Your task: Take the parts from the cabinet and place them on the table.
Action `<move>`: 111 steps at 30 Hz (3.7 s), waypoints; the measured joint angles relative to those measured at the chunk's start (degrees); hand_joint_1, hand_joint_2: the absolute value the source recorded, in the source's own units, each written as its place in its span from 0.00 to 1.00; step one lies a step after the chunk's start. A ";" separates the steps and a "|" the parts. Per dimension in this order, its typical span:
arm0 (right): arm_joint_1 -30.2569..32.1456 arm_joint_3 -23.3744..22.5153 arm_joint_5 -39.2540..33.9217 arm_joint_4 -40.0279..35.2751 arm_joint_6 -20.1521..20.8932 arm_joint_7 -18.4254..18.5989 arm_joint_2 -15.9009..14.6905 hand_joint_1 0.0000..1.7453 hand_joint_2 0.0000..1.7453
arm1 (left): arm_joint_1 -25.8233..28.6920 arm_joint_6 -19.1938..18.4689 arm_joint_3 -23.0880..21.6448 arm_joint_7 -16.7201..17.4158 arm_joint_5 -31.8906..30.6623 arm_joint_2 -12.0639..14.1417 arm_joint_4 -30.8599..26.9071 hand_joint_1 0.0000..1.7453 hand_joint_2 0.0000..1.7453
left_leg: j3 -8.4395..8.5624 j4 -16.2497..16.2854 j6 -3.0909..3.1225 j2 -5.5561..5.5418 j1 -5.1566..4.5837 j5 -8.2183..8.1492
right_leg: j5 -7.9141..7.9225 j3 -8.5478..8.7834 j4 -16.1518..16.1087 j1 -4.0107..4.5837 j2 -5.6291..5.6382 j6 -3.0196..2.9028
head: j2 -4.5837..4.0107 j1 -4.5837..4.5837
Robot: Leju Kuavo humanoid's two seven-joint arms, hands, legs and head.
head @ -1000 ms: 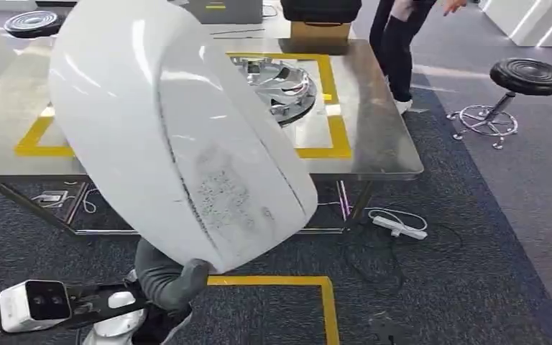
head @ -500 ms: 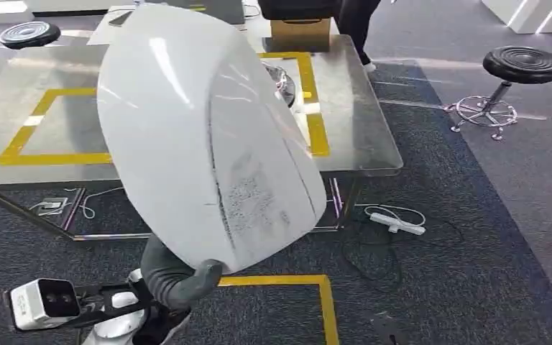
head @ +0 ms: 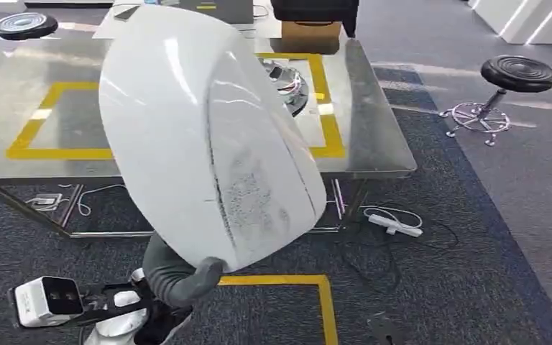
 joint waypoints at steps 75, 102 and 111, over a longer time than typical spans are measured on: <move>0.29 0.17 3.17 0.02 -0.94 -3.17 0.44 0.00 1.00 | 1.29 2.21 2.34 1.75 -0.79 -0.20 2.49 1.00 1.00 | -4.99 10.29 -2.91 -0.36 -0.21 -5.92 | 7.54 8.24 -17.21 -0.08 0.04 -3.52 | -0.02 -0.72; 1.13 -0.30 3.02 0.04 -1.18 -4.30 0.48 0.00 1.00 | 1.34 2.21 2.47 3.26 0.75 -0.26 3.98 1.00 1.00 | 10.06 1.25 -1.86 -1.16 -0.35 -8.12 | 14.11 -0.04 -14.93 0.28 0.07 -2.72 | 0.00 -0.31; 0.71 -0.37 3.02 0.00 -1.20 -4.30 0.52 0.00 1.00 | 1.33 2.16 2.54 3.26 1.03 -0.22 4.13 1.00 1.00 | -1.52 8.73 -2.68 -0.83 -0.25 -6.77 | 12.25 2.57 -16.04 -0.01 0.54 -3.47 | -0.02 -0.35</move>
